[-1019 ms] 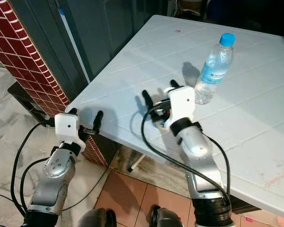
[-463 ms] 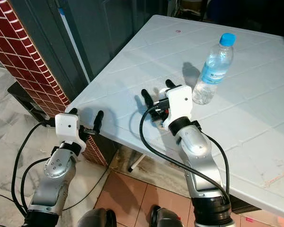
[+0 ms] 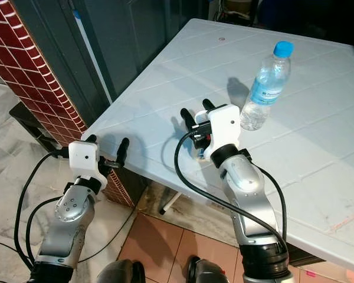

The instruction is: Restocking fridge

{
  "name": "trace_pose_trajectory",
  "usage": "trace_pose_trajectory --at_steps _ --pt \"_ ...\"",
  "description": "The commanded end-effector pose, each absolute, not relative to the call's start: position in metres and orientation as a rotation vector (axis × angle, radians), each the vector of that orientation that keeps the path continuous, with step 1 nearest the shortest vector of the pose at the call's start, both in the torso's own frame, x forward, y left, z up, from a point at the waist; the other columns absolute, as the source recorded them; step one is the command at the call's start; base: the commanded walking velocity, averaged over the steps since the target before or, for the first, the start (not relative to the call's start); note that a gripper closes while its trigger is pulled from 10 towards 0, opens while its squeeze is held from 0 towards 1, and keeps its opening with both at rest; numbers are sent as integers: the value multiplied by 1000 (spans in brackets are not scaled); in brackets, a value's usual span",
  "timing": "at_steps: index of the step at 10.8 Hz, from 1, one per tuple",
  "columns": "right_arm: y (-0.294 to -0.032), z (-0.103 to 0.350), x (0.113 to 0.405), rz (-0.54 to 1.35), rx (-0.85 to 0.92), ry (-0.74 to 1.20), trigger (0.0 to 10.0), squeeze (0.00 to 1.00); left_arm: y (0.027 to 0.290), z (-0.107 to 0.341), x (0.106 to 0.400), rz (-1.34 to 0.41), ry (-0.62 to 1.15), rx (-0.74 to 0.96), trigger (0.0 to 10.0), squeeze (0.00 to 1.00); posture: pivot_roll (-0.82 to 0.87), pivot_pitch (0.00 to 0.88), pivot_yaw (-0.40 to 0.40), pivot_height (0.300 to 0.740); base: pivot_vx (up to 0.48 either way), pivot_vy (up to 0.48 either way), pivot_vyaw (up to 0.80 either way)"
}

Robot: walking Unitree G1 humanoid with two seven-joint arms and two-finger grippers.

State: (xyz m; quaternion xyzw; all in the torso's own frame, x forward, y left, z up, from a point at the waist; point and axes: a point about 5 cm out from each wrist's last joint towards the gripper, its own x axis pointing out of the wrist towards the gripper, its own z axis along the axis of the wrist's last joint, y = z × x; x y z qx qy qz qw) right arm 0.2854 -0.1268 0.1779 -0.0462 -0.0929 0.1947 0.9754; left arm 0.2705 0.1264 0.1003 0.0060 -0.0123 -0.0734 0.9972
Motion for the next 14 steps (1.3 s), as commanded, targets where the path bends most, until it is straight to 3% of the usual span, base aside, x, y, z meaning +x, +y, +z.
trace_pose_trajectory --at_steps 1,6,10,11,14 --pt "-124 178 286 409 -90 -179 0 0 129 99 270 -144 -18 19 10000 0 -38 70 37 740 0 0 0" --pt "-127 178 287 390 -114 -188 0 0 128 99 271 -143 -22 17 10000 0 -40 59 36 740 0 0 0" --pt "-123 173 276 380 -152 -242 0 0 129 99 278 -98 -14 28 10000 0 -44 0 64 740 0 0 0" --pt "-121 171 282 345 -140 -237 10000 0 127 108 290 -99 -47 25 10000 0 -45 0 77 740 -262 0 0" --pt "-138 160 300 316 -168 -156 10000 0 137 125 305 -63 -100 51 10000 0 -32 0 88 740 -264 0 0"
